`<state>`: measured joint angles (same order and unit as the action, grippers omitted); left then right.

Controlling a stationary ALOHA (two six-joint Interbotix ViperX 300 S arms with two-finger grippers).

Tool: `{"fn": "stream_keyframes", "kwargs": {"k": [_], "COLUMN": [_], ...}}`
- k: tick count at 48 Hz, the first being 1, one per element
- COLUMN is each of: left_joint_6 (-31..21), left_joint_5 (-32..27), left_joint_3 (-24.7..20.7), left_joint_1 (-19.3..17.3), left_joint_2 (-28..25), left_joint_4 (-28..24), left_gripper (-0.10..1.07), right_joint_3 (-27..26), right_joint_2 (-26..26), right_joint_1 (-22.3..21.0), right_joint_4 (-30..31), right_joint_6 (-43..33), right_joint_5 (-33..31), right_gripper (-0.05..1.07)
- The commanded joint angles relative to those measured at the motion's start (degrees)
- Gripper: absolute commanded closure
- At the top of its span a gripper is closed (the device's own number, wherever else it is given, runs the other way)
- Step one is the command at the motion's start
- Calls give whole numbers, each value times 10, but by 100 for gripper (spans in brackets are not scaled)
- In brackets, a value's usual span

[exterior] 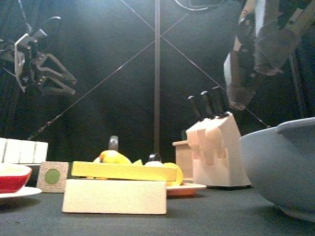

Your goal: Grab egg half from plate

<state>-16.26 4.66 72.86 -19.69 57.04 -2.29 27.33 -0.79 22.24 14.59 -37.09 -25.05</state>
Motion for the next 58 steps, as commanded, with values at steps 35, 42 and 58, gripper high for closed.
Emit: {"fn": "stream_keyframes", "kwargs": {"k": [35,42,58], "left_joint_6": [3,4,4], "left_joint_5": [4,4,4], "left_joint_3": [-7,-7,-7], "left_joint_1": [1,1,1], "left_joint_2": [-1,-2,-1], "left_joint_4": [6,5,5], "left_gripper": [17,17,17], "right_joint_3": [-230,-272,-333], "right_joint_2": [-170,-199,-257], "right_joint_1": [-165,-173,-182], "right_joint_4": [-39,-37,-21], "right_joint_6": [-2,-1,3], "right_joint_5": [-40,-77,-155], "right_gripper": [14,14,14]}}
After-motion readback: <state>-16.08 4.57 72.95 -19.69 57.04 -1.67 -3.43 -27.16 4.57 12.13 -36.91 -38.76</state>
